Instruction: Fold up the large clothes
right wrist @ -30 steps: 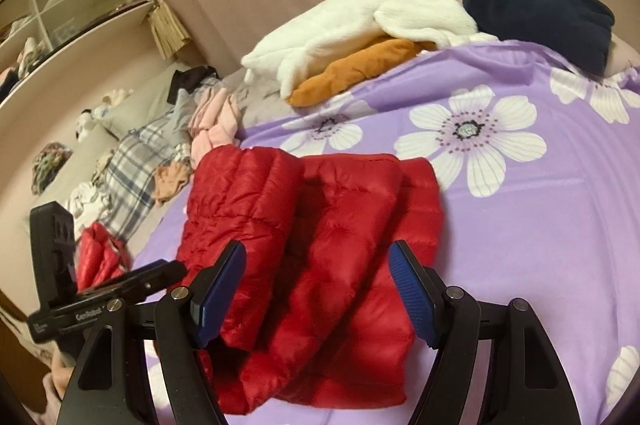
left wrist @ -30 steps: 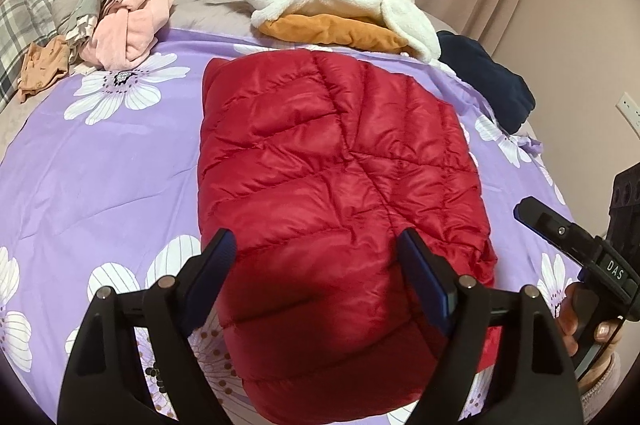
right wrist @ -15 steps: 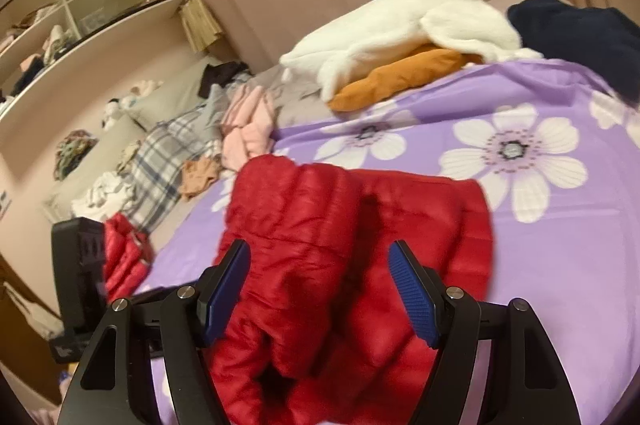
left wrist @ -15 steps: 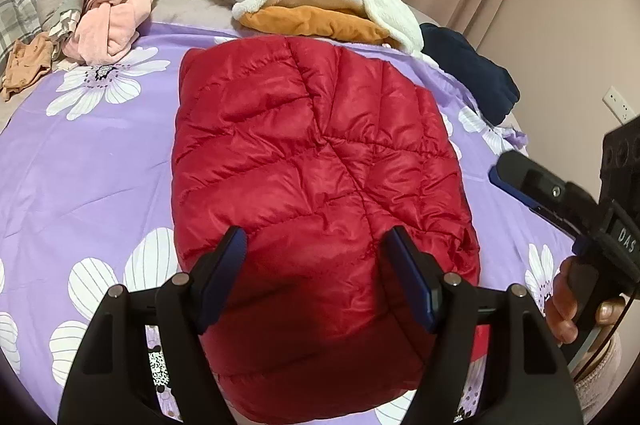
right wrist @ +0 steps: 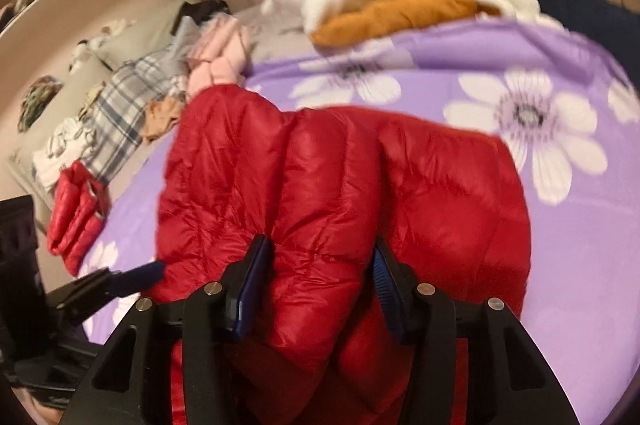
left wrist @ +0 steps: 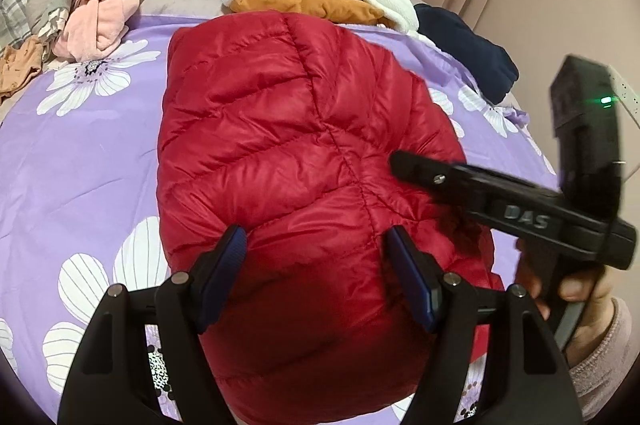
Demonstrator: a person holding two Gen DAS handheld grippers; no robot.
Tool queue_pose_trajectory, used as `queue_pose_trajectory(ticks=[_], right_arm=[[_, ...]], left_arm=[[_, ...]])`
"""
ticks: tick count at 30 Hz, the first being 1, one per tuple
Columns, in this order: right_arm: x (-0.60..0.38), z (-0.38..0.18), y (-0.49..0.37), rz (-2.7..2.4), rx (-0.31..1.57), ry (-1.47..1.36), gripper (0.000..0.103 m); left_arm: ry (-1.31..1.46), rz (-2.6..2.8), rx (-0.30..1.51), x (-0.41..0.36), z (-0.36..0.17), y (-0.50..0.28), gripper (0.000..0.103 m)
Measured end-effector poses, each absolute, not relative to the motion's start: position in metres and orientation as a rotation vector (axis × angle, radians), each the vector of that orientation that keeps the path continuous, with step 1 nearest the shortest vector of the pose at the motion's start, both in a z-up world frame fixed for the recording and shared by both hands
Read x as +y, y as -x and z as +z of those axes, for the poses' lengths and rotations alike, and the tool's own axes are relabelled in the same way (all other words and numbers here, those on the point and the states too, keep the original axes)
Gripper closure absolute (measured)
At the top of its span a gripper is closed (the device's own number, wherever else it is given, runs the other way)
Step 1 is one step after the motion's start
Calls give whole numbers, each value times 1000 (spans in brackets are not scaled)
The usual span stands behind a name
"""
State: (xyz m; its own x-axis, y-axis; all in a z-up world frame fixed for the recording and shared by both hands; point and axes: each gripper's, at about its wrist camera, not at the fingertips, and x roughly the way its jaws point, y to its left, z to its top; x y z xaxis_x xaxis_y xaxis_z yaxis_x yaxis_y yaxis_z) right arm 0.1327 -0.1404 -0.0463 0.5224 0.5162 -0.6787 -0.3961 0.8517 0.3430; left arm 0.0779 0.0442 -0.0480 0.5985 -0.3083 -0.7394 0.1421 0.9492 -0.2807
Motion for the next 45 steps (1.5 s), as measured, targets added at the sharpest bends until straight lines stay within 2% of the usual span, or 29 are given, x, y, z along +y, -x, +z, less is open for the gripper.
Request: queue_pose_trajectory(ticks=[13, 20, 29, 40, 45], right_arm=[[-155, -66, -126, 550, 876, -224, 52], [-156, -68, -128, 559, 870, -226, 52], [-159, -45, -114, 533, 790, -195, 52], [-152, -11, -56, 659, 637, -38, 52], [-141, -38, -59, 591, 727, 100, 52]], left_arm=[[270, -206, 815, 65, -22, -110, 31], [246, -162, 888, 65, -45, -147, 31], [212, -168, 901, 62, -48, -144, 31], [207, -166, 903, 61, -48, -145, 31], [196, -168, 898, 57, -48, -144, 31]])
